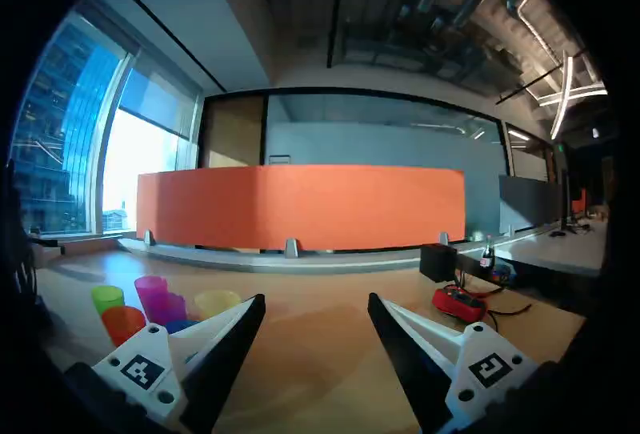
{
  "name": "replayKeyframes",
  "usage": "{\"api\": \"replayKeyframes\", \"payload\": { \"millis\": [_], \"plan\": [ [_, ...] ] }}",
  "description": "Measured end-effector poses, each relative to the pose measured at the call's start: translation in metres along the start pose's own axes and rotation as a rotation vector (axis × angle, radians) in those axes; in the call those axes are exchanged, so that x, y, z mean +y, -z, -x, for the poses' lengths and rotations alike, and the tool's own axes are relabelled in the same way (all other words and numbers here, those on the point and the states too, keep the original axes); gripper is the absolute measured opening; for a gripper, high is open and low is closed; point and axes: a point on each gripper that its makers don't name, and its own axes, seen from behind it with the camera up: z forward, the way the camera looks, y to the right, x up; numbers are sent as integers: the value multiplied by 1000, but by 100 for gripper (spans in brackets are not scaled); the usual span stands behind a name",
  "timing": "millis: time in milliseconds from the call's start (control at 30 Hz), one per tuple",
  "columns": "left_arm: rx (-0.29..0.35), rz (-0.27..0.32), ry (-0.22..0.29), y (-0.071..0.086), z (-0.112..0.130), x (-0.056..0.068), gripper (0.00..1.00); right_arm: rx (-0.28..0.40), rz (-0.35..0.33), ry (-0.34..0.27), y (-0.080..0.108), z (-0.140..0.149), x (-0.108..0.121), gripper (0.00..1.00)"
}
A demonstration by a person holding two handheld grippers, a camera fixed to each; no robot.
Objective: Pour water
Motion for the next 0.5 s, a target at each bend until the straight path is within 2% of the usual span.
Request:
{"api": "replayKeyframes", "payload": {
  "millis": [500],
  "plan": [
    [0, 0, 0, 0, 0, 0, 98, -45, 4, 0, -4, 14, 3, 99]
  ]
}}
